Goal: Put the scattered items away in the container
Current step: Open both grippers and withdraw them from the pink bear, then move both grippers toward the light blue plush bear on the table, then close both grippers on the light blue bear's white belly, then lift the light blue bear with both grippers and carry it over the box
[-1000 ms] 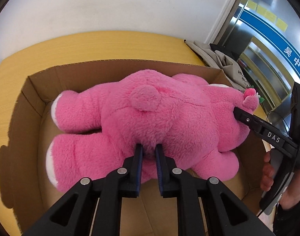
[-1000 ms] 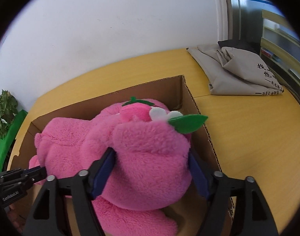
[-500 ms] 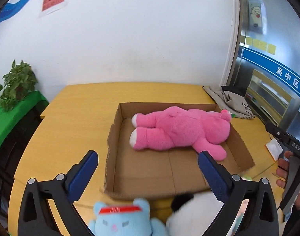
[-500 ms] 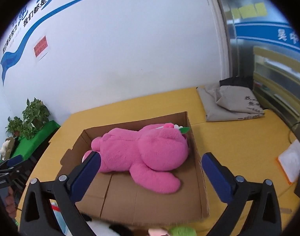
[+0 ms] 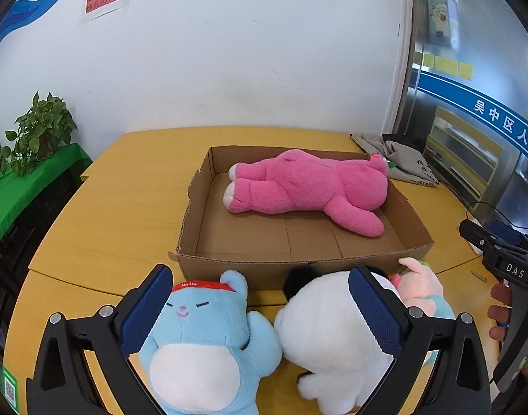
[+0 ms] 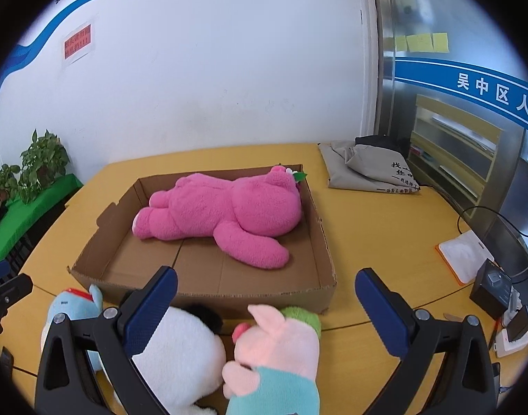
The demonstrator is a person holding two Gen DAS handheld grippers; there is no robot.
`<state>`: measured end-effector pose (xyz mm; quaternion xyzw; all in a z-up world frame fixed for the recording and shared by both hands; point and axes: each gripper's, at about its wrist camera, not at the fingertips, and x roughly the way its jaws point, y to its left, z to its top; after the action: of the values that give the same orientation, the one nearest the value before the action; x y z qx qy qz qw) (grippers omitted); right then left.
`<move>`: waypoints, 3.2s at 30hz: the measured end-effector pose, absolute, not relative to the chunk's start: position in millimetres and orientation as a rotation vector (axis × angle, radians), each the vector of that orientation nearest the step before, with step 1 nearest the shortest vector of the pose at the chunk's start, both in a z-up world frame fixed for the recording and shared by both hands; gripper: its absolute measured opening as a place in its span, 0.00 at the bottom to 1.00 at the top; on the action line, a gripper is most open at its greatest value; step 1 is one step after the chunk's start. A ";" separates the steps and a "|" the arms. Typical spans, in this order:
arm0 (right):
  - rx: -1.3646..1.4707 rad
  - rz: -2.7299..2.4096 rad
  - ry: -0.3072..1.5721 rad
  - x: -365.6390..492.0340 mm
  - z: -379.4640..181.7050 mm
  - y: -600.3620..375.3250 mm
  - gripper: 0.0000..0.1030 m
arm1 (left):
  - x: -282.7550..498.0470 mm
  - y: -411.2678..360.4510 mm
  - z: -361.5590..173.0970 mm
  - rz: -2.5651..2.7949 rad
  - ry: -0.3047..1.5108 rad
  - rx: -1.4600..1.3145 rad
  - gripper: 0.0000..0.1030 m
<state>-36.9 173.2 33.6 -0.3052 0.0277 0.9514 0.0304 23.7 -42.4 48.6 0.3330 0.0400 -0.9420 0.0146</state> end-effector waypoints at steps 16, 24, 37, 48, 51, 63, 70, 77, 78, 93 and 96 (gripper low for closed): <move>-0.961 2.927 0.080 -23.1 22.4 165.4 1.00 | 34.7 -39.1 43.0 -2.948 0.128 1.066 1.00; -0.978 2.930 0.074 -21.4 18.2 160.6 1.00 | 35.7 -40.3 39.8 -2.952 0.135 1.075 1.00; -1.014 2.966 0.104 -11.1 14.4 144.2 1.00 | 44.2 -66.6 27.0 -2.959 0.179 1.151 1.00; -1.314 3.180 0.239 26.1 -1.9 56.7 1.00 | 55.5 -138.1 -16.4 -2.847 0.255 1.278 1.00; -1.491 3.244 0.243 32.1 -14.3 11.0 1.00 | 54.2 -159.8 -29.4 -2.821 0.321 1.314 1.00; -1.836 3.056 0.021 -9.8 -99.6 -68.7 0.66 | 10.4 -167.3 -83.1 -2.925 0.481 1.587 0.92; -1.910 3.134 -0.007 4.5 -100.6 -67.3 0.35 | 37.9 -146.5 -71.8 -3.029 0.454 1.588 0.60; -2.084 3.182 -0.039 48.4 -97.5 -61.6 0.35 | 86.9 -157.7 -64.5 -3.013 0.571 1.581 0.61; -2.104 3.177 -0.024 50.9 -97.1 -59.1 0.38 | 90.8 -161.1 -63.5 -3.012 0.588 1.573 0.61; -1.904 2.987 0.432 7.4 -86.4 7.9 0.71 | 72.0 -218.8 -117.1 -2.731 0.758 1.694 0.54; -1.936 2.909 0.483 -3.4 -105.1 4.7 0.60 | 69.8 -217.3 -121.6 -2.752 0.757 1.727 0.41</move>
<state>-3.4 4.7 -105.1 -0.5388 0.1343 0.8093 -0.1917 69.8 -217.3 -121.6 0.5153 0.2258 -0.8211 -0.0968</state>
